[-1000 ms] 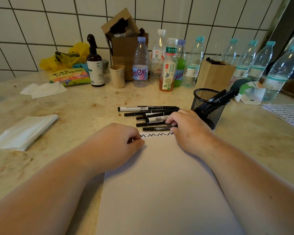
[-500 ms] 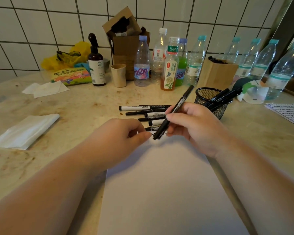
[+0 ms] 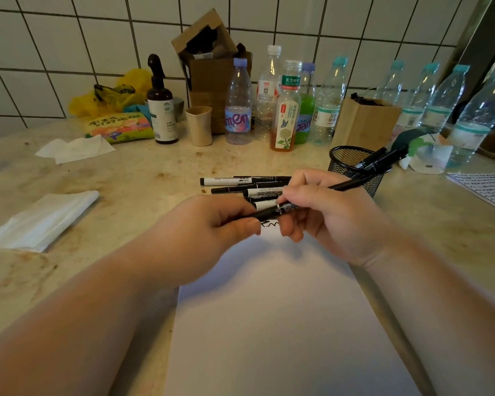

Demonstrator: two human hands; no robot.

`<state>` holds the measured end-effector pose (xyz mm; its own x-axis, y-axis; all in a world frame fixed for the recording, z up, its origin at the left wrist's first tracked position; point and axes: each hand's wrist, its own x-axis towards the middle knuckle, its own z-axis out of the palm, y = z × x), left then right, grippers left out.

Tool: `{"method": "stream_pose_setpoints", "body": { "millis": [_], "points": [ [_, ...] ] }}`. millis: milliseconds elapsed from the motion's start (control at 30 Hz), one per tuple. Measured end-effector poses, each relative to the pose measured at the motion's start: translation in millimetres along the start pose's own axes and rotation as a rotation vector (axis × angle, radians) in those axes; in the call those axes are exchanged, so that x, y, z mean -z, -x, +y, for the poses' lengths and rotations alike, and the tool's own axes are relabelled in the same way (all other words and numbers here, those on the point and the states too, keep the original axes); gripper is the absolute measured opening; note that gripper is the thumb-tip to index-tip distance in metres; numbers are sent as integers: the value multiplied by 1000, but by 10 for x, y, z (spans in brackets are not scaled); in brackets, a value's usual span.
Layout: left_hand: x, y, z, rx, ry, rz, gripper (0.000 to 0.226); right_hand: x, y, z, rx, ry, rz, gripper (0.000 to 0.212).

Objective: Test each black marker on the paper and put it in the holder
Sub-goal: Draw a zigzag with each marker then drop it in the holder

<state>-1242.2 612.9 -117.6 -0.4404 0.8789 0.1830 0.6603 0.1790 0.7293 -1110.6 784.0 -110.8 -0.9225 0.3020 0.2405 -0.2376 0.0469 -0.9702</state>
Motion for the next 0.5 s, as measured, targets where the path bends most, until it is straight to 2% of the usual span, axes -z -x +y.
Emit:
{"method": "stream_pose_setpoints", "body": {
  "millis": [200, 333, 367, 433, 500],
  "points": [
    [101, -8, 94, -9, 277, -265, 24, -26, 12, -16, 104, 39, -4, 19],
    [219, 33, 35, 23, 462, -434, 24, 64, 16, -48, 176, -31, 55, 9],
    [269, 44, 1, 56, 548, -434, 25, 148, 12, -68, 197, -87, 108, 6],
    [326, 33, -70, 139, 637, -298, 28, 321, 0, -93, 204, -132, 268, 11],
    [260, -19, -123, 199, 483, -85, 33, 414, -18, -61, 156, 23, 427, 18]
  ]
}}
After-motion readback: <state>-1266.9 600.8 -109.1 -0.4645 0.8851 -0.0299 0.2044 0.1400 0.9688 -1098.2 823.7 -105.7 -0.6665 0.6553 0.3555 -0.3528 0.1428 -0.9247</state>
